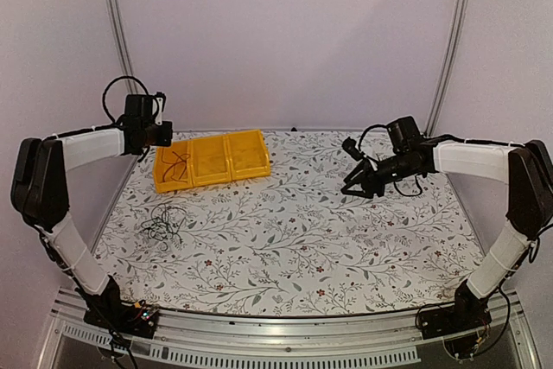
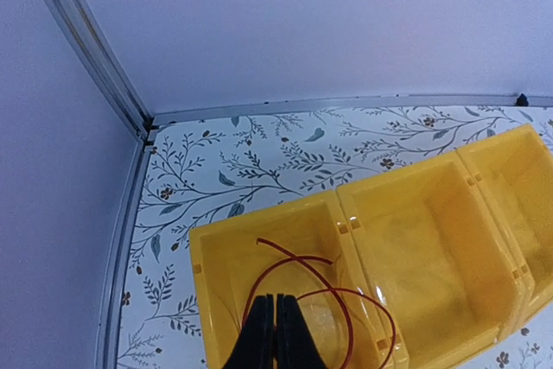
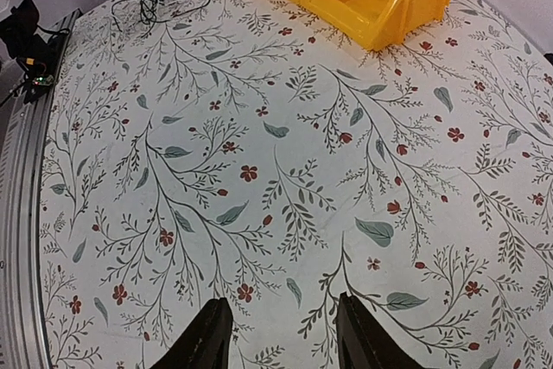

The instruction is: Untangle the cables

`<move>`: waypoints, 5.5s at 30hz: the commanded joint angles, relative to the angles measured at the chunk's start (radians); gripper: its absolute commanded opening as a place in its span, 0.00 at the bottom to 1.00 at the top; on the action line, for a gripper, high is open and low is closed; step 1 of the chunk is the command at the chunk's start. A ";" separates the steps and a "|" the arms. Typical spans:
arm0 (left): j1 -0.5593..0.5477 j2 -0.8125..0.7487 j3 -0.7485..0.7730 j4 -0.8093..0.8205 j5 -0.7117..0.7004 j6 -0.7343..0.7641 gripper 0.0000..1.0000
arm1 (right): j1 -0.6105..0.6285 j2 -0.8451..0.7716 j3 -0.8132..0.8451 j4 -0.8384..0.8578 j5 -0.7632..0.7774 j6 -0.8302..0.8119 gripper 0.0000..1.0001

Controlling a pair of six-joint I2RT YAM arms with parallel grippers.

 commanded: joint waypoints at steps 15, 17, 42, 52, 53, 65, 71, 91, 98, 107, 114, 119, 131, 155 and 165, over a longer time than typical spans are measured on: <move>0.041 0.023 0.039 0.197 -0.162 0.063 0.00 | 0.047 0.030 0.046 -0.029 0.038 -0.017 0.45; 0.041 0.029 0.035 0.197 -0.154 0.064 0.00 | 0.050 0.038 0.048 -0.033 0.040 -0.017 0.45; -0.110 0.201 0.033 -0.001 -0.224 0.131 0.00 | 0.061 0.024 0.045 -0.053 0.062 -0.051 0.45; -0.116 0.279 0.094 -0.103 -0.153 0.038 0.00 | 0.062 0.018 0.045 -0.057 0.067 -0.055 0.45; -0.115 0.285 0.098 -0.111 -0.160 0.035 0.00 | 0.063 0.018 0.045 -0.056 0.069 -0.055 0.45; -0.046 0.303 0.120 -0.109 -0.141 0.034 0.00 | 0.069 0.025 0.048 -0.062 0.073 -0.059 0.45; -0.032 0.302 0.138 -0.109 -0.053 0.034 0.02 | 0.070 0.027 0.047 -0.063 0.078 -0.060 0.45; -0.022 0.075 0.110 -0.115 -0.018 0.014 0.49 | 0.077 0.033 0.051 -0.068 0.089 -0.066 0.45; -0.137 -0.093 0.078 -0.208 -0.074 -0.038 0.49 | 0.083 0.035 0.051 -0.071 0.091 -0.068 0.45; -0.303 -0.407 -0.217 -0.405 -0.121 -0.373 0.41 | 0.147 0.086 0.076 -0.105 0.125 -0.090 0.45; -0.319 -0.437 -0.356 -0.456 -0.107 -0.398 0.37 | 0.253 0.131 0.091 -0.125 0.207 -0.119 0.43; -0.319 -0.374 -0.370 -0.432 -0.080 -0.317 0.38 | 0.276 0.139 0.096 -0.132 0.223 -0.126 0.42; -0.315 -0.202 -0.349 -0.409 -0.023 -0.236 0.38 | 0.276 0.136 0.091 -0.129 0.252 -0.131 0.42; -0.320 -0.277 -0.334 -0.529 -0.025 -0.257 0.41 | 0.278 0.151 0.099 -0.138 0.256 -0.135 0.42; -0.321 -0.185 -0.330 -0.493 -0.066 -0.233 0.24 | 0.278 0.144 0.098 -0.140 0.264 -0.135 0.42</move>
